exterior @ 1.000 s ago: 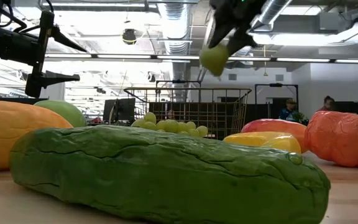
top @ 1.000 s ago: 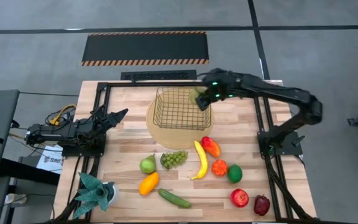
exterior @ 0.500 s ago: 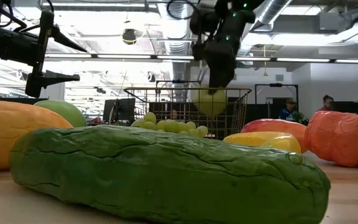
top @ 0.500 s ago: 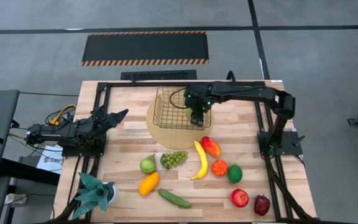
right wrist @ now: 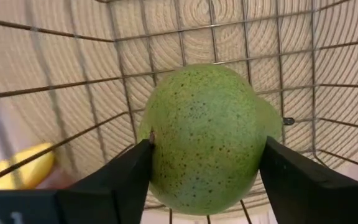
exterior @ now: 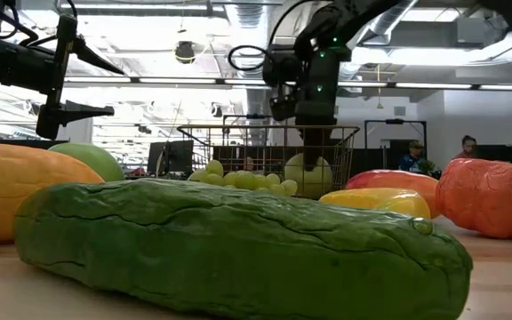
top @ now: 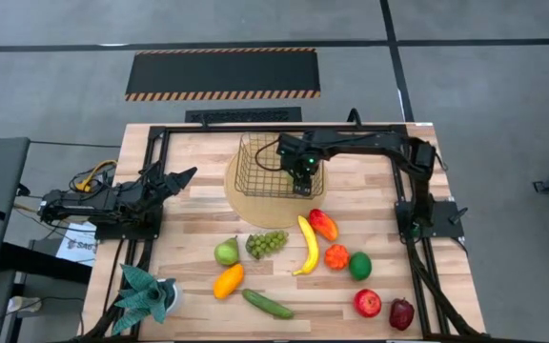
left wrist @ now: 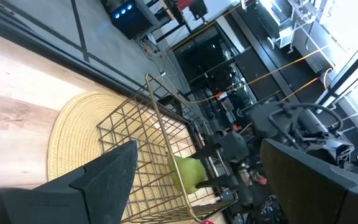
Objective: Build produce basket
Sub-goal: Put the right green pear into the wire basket, then put the squash into the wire basket
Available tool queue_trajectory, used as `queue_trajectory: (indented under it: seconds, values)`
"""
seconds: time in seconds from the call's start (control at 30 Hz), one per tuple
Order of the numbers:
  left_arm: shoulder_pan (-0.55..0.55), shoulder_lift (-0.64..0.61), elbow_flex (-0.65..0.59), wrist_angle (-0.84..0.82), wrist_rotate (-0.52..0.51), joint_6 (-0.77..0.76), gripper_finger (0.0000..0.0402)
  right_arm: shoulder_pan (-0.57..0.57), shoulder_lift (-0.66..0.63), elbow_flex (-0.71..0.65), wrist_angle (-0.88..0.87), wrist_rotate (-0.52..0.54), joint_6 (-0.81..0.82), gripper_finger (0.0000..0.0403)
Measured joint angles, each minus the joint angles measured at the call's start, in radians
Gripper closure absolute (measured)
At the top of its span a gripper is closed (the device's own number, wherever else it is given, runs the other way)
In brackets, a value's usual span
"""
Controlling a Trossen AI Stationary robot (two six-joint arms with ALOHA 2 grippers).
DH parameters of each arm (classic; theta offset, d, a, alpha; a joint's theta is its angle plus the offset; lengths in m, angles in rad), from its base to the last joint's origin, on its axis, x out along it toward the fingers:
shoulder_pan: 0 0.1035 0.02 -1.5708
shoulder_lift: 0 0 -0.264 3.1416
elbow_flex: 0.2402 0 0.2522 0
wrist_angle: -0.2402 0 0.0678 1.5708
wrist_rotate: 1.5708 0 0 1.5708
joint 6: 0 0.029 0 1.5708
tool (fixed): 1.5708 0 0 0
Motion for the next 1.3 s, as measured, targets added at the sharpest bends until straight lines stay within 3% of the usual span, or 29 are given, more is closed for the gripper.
queue_trajectory:
  seconds: [0.27, 0.5, 0.67, 0.8, 0.93, 1.07, 1.2, 1.3]
  values:
    - [0.000, 0.000, 0.000, -0.028, -0.001, -0.018, 0.0074, 0.000, -0.016, 0.002, -0.018, 0.000, 0.002, 0.0030]
    - [0.000, 0.000, 0.000, -0.030, -0.003, -0.026, 0.0074, 0.010, -0.124, 0.134, -0.180, -0.005, 0.078, 0.0023]
    - [0.000, 0.000, 0.000, -0.029, -0.002, -0.028, 0.0074, 0.064, -0.269, 0.176, -0.385, -0.013, 0.366, 0.0025]
    - [0.000, 0.000, 0.000, -0.025, -0.001, -0.033, 0.0074, 0.175, -0.396, 0.090, -0.502, 0.004, 0.598, 0.0026]
    - [0.000, 0.000, 0.000, -0.025, 0.018, -0.034, 0.0074, 0.326, -0.498, -0.098, -0.412, 0.018, 0.803, 0.0026]
    - [0.000, 0.000, 0.000, -0.029, 0.026, -0.033, 0.0074, 0.445, -0.537, -0.303, -0.214, 0.090, 0.881, 0.0026]
    - [0.000, 0.000, 0.000, -0.028, 0.026, -0.027, 0.0074, 0.483, -0.512, -0.429, 0.011, 0.098, 0.901, 0.0026]
    - [0.000, 0.000, 0.000, -0.029, 0.026, -0.027, 0.0074, 0.472, -0.464, -0.456, 0.065, 0.098, 0.898, 0.0026]
